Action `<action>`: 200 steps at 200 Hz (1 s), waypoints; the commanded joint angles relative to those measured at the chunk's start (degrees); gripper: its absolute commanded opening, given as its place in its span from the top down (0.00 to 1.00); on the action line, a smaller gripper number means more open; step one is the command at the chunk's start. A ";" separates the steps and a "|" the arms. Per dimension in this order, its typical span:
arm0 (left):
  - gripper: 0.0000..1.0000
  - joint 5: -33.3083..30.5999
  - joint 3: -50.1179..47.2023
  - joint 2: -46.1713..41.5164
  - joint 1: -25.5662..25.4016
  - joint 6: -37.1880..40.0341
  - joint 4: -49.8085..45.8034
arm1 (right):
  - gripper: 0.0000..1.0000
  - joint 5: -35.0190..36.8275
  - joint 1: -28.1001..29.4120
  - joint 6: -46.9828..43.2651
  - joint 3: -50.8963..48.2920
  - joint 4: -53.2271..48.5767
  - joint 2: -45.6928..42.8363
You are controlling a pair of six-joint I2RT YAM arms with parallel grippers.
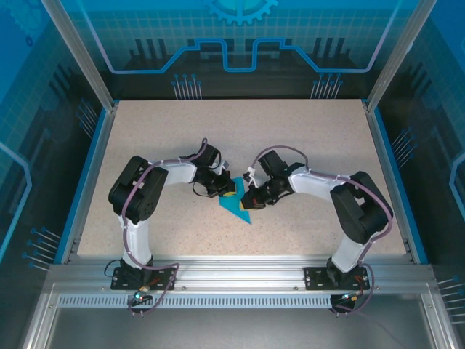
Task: Fold a paper plane with a square sheet of paper (fold left side to right side)
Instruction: Fourth fold the wing at the center of the table.
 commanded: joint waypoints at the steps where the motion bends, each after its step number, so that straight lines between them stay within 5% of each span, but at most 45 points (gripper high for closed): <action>1: 1.00 -5.28 -2.73 1.22 0.68 0.79 -3.83 | 0.96 3.63 -1.22 2.33 0.97 1.61 3.47; 103: 1.00 -4.76 -1.79 -0.61 0.69 1.48 -3.96 | 0.98 11.88 -0.22 0.58 1.04 -4.74 10.21; 137: 0.93 -3.88 -2.84 -5.37 0.50 3.33 -0.98 | 1.00 14.22 0.13 0.42 0.77 -6.58 11.18; 200: 0.95 0.93 -10.71 -11.67 -2.72 6.17 7.23 | 1.00 15.84 0.64 0.54 1.05 -7.34 11.53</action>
